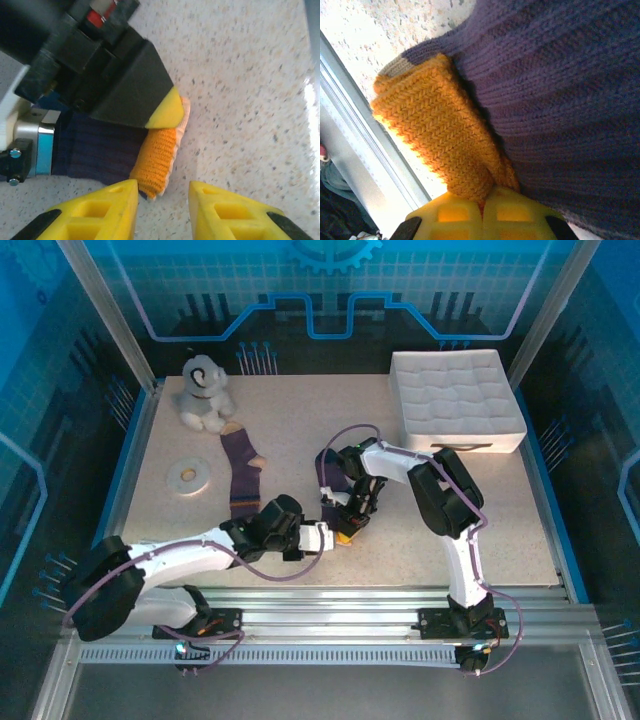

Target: Roll the socks

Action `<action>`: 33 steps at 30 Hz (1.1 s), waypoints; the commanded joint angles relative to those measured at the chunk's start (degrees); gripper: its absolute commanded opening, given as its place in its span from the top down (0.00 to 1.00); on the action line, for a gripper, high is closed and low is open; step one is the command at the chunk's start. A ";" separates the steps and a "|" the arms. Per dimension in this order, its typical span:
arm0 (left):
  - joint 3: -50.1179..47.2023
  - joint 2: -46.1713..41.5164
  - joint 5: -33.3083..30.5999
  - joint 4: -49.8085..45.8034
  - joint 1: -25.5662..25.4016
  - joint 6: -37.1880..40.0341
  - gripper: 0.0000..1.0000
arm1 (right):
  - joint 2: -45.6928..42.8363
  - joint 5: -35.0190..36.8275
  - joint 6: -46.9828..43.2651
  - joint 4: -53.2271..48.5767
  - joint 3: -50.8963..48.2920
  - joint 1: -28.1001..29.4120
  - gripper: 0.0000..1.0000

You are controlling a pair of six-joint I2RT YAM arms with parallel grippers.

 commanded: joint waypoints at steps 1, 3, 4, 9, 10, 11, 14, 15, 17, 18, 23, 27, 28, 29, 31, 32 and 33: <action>3.99 3.48 -2.70 -3.28 -0.98 7.15 0.68 | 3.38 6.11 2.32 -0.17 -0.37 -0.83 0.97; 4.73 4.90 -2.85 -2.45 -1.22 8.09 0.68 | 3.62 6.15 2.32 -0.35 -0.36 -0.87 0.96; 5.03 5.63 -2.63 -1.71 -1.21 8.19 0.67 | 3.67 6.15 2.19 -0.33 -0.36 -0.89 0.96; 6.94 9.19 -1.84 -0.19 -1.25 8.63 0.63 | 3.67 6.04 1.98 -0.36 -0.36 -0.78 0.96; 7.14 9.86 -1.81 0.10 -1.21 8.71 0.62 | 3.62 6.05 1.92 -0.33 -0.31 -0.80 0.96; 7.32 10.63 -1.73 0.55 -1.25 8.71 0.62 | 3.57 6.06 1.88 -0.24 -0.34 -0.75 0.96; 7.65 12.94 -1.80 1.76 -1.23 8.52 0.61 | 3.44 5.98 1.66 -0.13 -0.46 -0.83 0.94; 7.66 13.55 -1.90 2.26 -1.13 8.16 0.61 | 3.46 5.89 1.58 -0.05 -0.45 -0.79 0.93; 7.50 15.03 -1.90 3.40 -1.12 7.50 0.61 | 3.40 5.71 1.31 -0.07 -0.58 -0.86 0.93; 7.48 15.70 -1.99 3.72 -1.12 7.16 0.61 | 3.40 5.63 1.22 -0.09 -0.63 -0.85 0.93; 8.31 18.65 -2.80 2.49 -1.12 5.59 0.71 | 2.80 4.93 0.70 0.04 -1.17 -1.22 0.91; 11.54 20.00 -3.12 -4.34 -1.12 2.22 0.97 | 0.99 2.68 1.12 1.49 -2.49 -2.53 0.87; 12.60 20.43 -2.90 -6.81 -1.12 0.83 1.00 | 0.17 1.85 1.34 2.11 -3.07 -3.05 0.86; 13.51 20.72 -2.43 -8.34 -1.25 -0.65 1.00 | -0.41 1.38 1.59 2.63 -3.47 -3.54 0.84; 14.83 21.09 -2.74 -11.19 -1.77 -2.98 1.00 | -2.12 0.47 2.01 4.00 -4.78 -4.62 0.81; 15.36 20.95 -2.59 -12.30 -1.98 -4.12 1.00 | -2.82 0.03 2.01 4.33 -5.29 -5.02 0.80; 15.86 20.78 -2.41 -13.22 -2.00 -5.39 1.00 | -3.34 -0.22 2.01 4.55 -5.77 -5.39 0.79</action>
